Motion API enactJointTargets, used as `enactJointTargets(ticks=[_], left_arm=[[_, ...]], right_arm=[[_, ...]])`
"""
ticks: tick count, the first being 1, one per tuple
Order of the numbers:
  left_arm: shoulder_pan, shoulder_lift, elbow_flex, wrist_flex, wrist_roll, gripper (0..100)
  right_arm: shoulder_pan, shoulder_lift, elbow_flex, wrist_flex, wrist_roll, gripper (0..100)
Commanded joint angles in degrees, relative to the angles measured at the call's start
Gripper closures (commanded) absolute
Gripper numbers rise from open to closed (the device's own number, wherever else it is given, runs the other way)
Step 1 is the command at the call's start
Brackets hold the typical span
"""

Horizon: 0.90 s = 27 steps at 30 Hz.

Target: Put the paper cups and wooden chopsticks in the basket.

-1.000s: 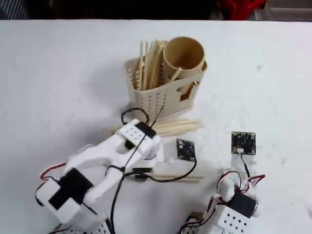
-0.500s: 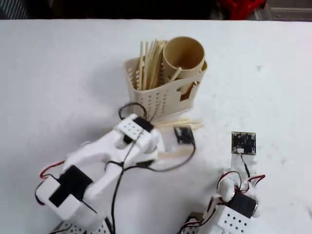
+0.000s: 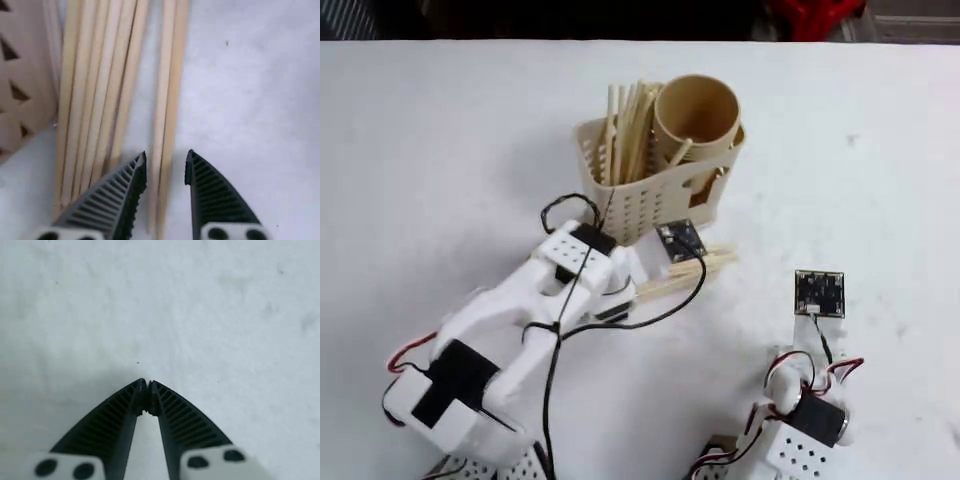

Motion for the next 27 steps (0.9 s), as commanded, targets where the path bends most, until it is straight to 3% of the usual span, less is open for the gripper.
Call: enactJointTargets(ticks=[1, 5, 13, 20, 24, 27], left_arm=[[0.4, -2.2, -6.3, 1.4, -0.4, 85], [2.3, -1.5, -14.1, 2.1, -0.1, 85], [6.8, 7.1, -17.2, -6.7, -0.6, 85], [4.8, 22.4, -28.4, -4.1, -0.7, 85], [4.4, 24.8, -32.8, 0.7, -0.7, 85], [4.4, 24.8, -32.9, 1.1, -0.7, 91]], right_arm=[[0.2, -1.0, 0.5, 0.1, -0.4, 98.1], [0.2, -1.0, 0.5, 0.1, -0.4, 98.1], [0.2, -1.0, 0.5, 0.1, -0.4, 98.1], [0.2, -1.0, 0.5, 0.1, -0.4, 98.1], [0.2, -1.0, 0.5, 0.1, -0.4, 98.1], [0.2, -1.0, 0.5, 0.1, -0.4, 98.1]])
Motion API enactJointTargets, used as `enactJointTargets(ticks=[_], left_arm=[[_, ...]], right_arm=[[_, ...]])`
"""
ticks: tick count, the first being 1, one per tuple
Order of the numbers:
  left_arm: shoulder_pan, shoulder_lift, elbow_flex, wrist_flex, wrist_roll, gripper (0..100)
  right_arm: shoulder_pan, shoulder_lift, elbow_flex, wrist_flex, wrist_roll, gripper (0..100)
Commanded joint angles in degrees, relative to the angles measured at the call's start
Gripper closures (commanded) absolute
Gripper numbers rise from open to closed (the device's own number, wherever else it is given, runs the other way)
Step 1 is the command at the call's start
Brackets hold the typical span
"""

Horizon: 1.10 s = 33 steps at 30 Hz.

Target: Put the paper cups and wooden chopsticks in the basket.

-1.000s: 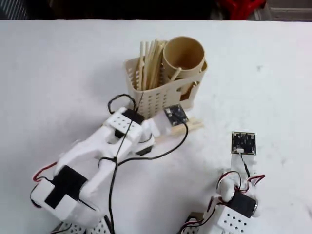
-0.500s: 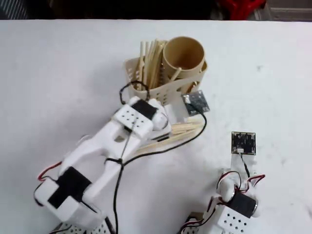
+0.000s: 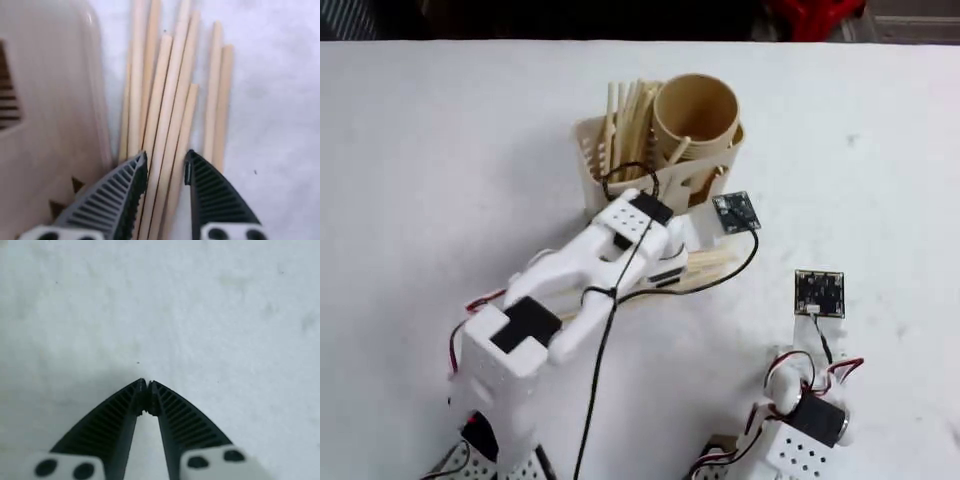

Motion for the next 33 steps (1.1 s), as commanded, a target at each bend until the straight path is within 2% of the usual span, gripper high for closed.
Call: enactJointTargets(ticks=[1, 3, 8, 13, 27, 33], left_arm=[[-0.9, 0.0, -1.8, 0.9, -0.4, 93], [-0.7, -0.2, -1.1, 0.9, -0.3, 97], [0.7, -0.3, -0.4, 2.1, 0.0, 97], [1.3, -3.7, 0.3, 4.4, 3.3, 98], [1.2, -37.1, 19.3, 3.7, 4.3, 98], [1.1, -55.9, 20.8, 3.7, 7.6, 98]], right_arm=[[0.2, -1.0, 0.5, 0.1, -0.4, 98.1], [0.2, -1.0, 0.5, 0.1, -0.4, 98.1], [0.2, -1.0, 0.5, 0.1, -0.4, 98.1], [0.2, -1.0, 0.5, 0.1, -0.4, 98.1], [0.2, -1.0, 0.5, 0.1, -0.4, 98.1], [0.2, -1.0, 0.5, 0.1, -0.4, 98.1]])
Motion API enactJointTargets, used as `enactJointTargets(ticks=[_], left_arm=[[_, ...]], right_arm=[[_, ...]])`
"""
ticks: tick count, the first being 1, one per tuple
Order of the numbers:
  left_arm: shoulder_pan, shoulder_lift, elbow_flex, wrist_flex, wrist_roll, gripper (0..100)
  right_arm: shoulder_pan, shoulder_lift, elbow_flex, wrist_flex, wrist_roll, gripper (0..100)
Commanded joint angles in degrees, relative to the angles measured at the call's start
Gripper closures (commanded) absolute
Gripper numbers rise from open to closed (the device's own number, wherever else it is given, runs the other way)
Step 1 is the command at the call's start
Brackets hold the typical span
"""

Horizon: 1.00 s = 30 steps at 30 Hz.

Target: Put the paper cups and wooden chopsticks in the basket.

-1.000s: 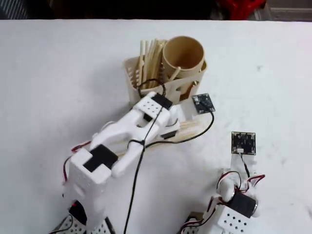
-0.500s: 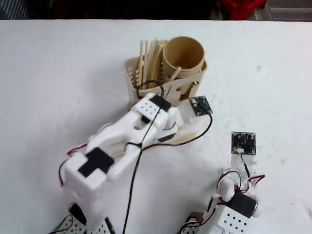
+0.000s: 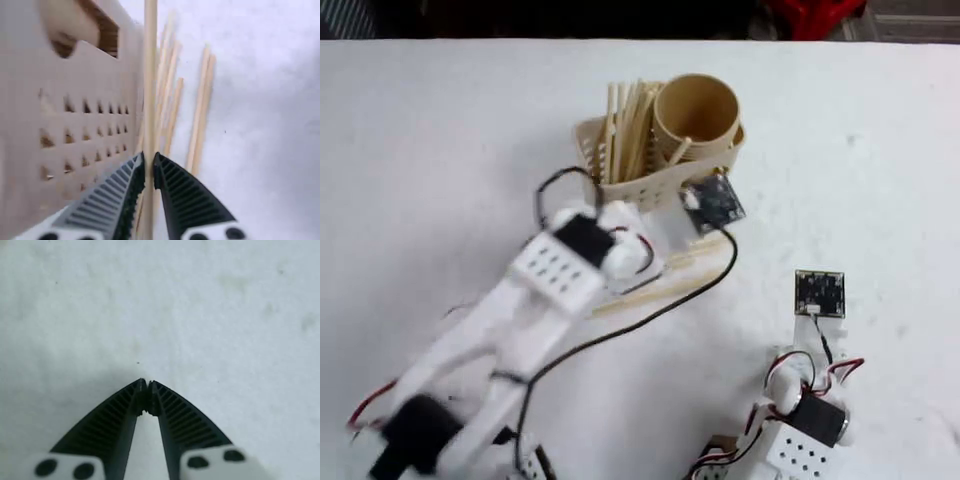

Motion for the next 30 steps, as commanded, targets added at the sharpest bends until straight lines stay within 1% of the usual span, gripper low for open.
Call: enactJointTargets(ticks=[1, 4, 7, 10, 13, 16, 19, 23, 28, 30], left_arm=[[0.9, -14.5, -0.2, -0.8, 1.2, 98], [0.5, -24.0, -1.1, -5.6, 3.9, 98], [-1.8, -30.3, -0.6, -15.4, 6.8, 98], [-2.7, -31.2, 1.6, -28.0, 9.3, 98], [-2.6, -31.1, 5.5, -40.9, 9.9, 98], [-2.7, -30.3, 7.1, -49.1, 10.1, 98], [-2.7, -26.1, 6.3, -51.3, 10.1, 97], [-3.7, -18.9, 4.2, -50.2, 10.3, 91], [-8.1, -15.7, 3.3, -50.2, 16.9, 91], [-9.5, -15.9, 3.3, -50.1, 18.1, 91]], right_arm=[[0.2, -1.0, 0.5, 0.1, -0.4, 98.1], [0.2, -1.0, 0.5, 0.1, -0.4, 98.1], [0.2, -1.0, 0.5, 0.1, -0.4, 98.1], [0.2, -1.0, 0.5, 0.1, -0.4, 98.1], [0.2, -1.0, 0.5, 0.1, -0.4, 98.1], [0.2, -1.0, 0.5, 0.1, -0.4, 98.1], [0.2, -1.0, 0.5, 0.1, -0.4, 98.1], [0.2, -1.0, 0.5, 0.1, -0.4, 98.1], [0.2, -1.0, 0.5, 0.1, -0.4, 98.1], [0.2, -1.0, 0.5, 0.1, -0.4, 98.1]])
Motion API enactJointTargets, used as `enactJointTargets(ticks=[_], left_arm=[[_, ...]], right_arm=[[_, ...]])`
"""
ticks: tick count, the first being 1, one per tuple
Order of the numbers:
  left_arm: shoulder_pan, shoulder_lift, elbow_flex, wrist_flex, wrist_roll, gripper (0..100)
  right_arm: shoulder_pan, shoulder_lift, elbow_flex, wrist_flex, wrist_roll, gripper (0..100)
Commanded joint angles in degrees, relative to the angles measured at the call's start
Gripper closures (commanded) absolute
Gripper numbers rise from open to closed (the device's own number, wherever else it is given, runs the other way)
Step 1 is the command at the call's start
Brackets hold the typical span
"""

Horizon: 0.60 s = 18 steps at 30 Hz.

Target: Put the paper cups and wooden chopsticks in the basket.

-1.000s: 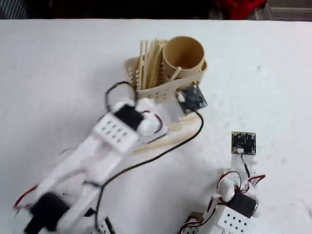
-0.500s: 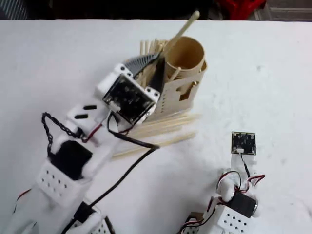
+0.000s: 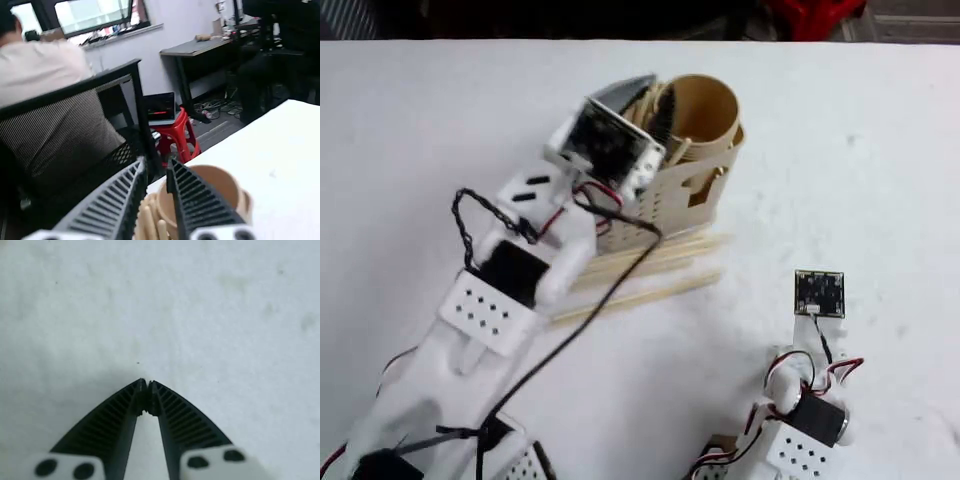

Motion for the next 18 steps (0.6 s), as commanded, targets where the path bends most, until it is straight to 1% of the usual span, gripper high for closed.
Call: enactJointTargets(ticks=[1, 3, 5, 8, 11, 13, 14, 15, 16, 18], left_arm=[[-2.5, -0.1, -3.5, -1.2, 2.5, 91], [-2.6, -0.1, -3.2, -1.1, 2.5, 91], [-2.6, -0.1, -3.3, 2.7, 2.5, 91], [-1.5, -0.3, -4.0, 12.9, 2.5, 91], [0.7, -2.4, -5.6, 27.5, 2.5, 92], [2.4, -4.2, -7.4, 36.6, 2.4, 97], [3.4, -5.0, -7.9, 39.9, 2.4, 98], [4.7, -5.5, -8.2, 42.5, 2.1, 97], [6.5, -5.6, -8.2, 44.7, 0.6, 97], [10.2, -5.2, -7.2, 47.8, -4.9, 98]], right_arm=[[0.2, -1.0, 0.5, 0.1, -0.4, 98.1], [0.2, -1.0, 0.5, 0.1, -0.4, 98.1], [0.2, -1.0, 0.5, 0.1, -0.4, 98.1], [0.2, -1.0, 0.5, 0.1, -0.4, 98.1], [0.2, -1.0, 0.5, 0.1, -0.4, 98.1], [0.2, -1.0, 0.5, 0.1, -0.4, 98.1], [0.2, -1.0, 0.5, 0.1, -0.4, 98.1], [0.2, -1.0, 0.5, 0.1, -0.4, 98.1], [0.2, -1.0, 0.5, 0.1, -0.4, 98.1], [0.2, -1.0, 0.5, 0.1, -0.4, 98.1]])
